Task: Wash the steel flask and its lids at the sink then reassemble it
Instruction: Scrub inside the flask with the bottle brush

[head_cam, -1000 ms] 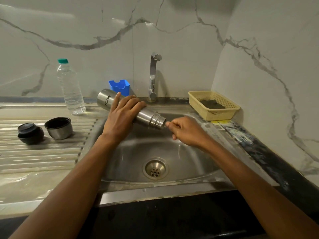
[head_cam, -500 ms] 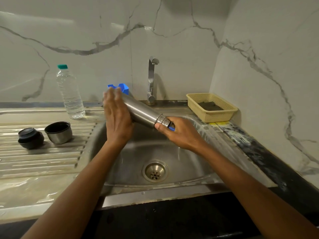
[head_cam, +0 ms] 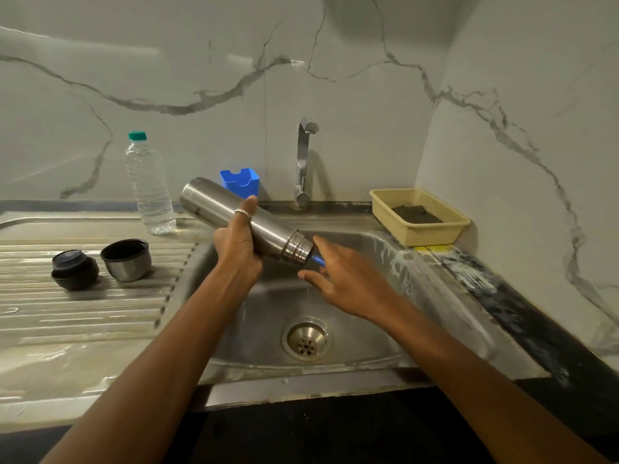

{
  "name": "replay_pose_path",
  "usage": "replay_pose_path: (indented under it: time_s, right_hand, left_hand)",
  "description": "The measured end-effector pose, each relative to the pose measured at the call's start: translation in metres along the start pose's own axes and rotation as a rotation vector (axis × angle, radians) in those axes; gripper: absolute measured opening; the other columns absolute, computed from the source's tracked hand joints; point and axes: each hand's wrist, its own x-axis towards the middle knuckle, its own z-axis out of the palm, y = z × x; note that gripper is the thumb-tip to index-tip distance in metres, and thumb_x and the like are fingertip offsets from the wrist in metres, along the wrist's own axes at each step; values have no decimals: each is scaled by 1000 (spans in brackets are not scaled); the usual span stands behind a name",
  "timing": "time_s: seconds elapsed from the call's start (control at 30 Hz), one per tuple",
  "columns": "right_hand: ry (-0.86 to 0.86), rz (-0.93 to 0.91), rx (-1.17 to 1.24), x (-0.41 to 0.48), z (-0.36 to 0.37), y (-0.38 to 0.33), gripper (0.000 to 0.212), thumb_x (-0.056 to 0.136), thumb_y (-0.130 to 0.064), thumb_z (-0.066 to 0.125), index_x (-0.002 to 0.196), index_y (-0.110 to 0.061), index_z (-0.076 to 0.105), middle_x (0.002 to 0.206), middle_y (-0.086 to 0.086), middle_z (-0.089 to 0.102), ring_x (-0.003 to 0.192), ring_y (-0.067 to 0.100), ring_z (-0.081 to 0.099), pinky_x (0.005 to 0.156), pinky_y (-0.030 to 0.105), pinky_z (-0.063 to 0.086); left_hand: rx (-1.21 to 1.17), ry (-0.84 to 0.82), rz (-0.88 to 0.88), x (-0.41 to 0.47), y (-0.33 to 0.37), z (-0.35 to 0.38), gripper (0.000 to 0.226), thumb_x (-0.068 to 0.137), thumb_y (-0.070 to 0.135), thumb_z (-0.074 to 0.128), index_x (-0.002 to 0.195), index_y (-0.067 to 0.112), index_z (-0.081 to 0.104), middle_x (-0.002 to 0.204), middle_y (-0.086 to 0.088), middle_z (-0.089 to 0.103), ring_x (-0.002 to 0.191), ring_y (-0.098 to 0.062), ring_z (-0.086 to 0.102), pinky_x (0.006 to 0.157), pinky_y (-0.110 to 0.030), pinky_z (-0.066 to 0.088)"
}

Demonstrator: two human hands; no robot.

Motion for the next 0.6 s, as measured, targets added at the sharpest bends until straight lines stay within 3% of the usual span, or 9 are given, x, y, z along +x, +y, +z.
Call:
replay_pose_path:
  time_s: [0.1,0.2,0.23,0.3,0.37,0.4,0.5,0.53,0.6]
  right_hand:
    - [59,-41,7,3,-4,7,22,105,-31,53,102,-13,65,76,-8,55,63,7,53,60,28,39]
    - [232,-131,-329,-1,-5,9,27,108,-25,43,94,-12,62,74,1,55,57,16,53,45,32,43]
    - [236,-129,-331,-2,-1,8,29,109,-25,41,93,-12,62,74,2,55,57,16,52,45,33,43]
    - [142,-72,-134,1,-1,1,33,107,-29,47,87,-13,67,67,1,59,56,12,53,50,29,42]
    - [32,57,250,3,3,0,34,105,-31,53,85,-13,73,56,-10,58,49,1,49,50,17,37]
    - [62,25,250,4,1,-4,32,105,-29,54,85,-12,72,54,-13,56,46,2,47,48,16,35]
    - [264,-127,-269,1,3,4,24,106,-26,51,96,-11,66,69,-4,55,50,9,41,44,25,36]
    - [257,-114,-280,2,2,7,23,106,-26,52,97,-11,66,71,-1,57,51,10,41,44,27,38]
    - [97,15,159,6,1,3,28,105,-29,54,93,-11,71,66,-1,58,50,10,44,48,27,39]
  left_hand:
    - [-30,52,26,9,9,-4,30,82,16,80,99,7,56,103,-15,72,88,-27,74,74,-44,63]
    - [-63,85,46,15,20,-8,31,83,17,79,102,6,57,100,-13,73,87,-26,74,75,-45,63]
    - [-68,79,45,16,21,-9,31,83,18,79,101,7,56,101,-13,73,90,-27,74,79,-47,62]
    - [-27,46,37,15,19,-10,29,84,18,79,98,8,55,100,-12,72,91,-27,73,85,-50,61]
    - [10,15,32,14,16,-9,29,84,18,78,98,9,55,96,-11,71,90,-27,73,87,-52,60]
    - [13,5,33,13,17,-8,29,84,18,79,99,9,55,96,-11,71,91,-28,73,87,-52,60]
    - [-34,-7,38,16,19,-2,33,82,16,79,105,6,56,104,-15,72,97,-31,73,89,-56,59]
    - [-42,-9,38,17,18,-2,35,82,16,79,106,6,56,106,-16,71,99,-32,73,89,-57,59]
    - [-18,-35,29,18,14,-3,33,84,17,79,105,7,55,104,-15,71,99,-31,72,89,-55,59]
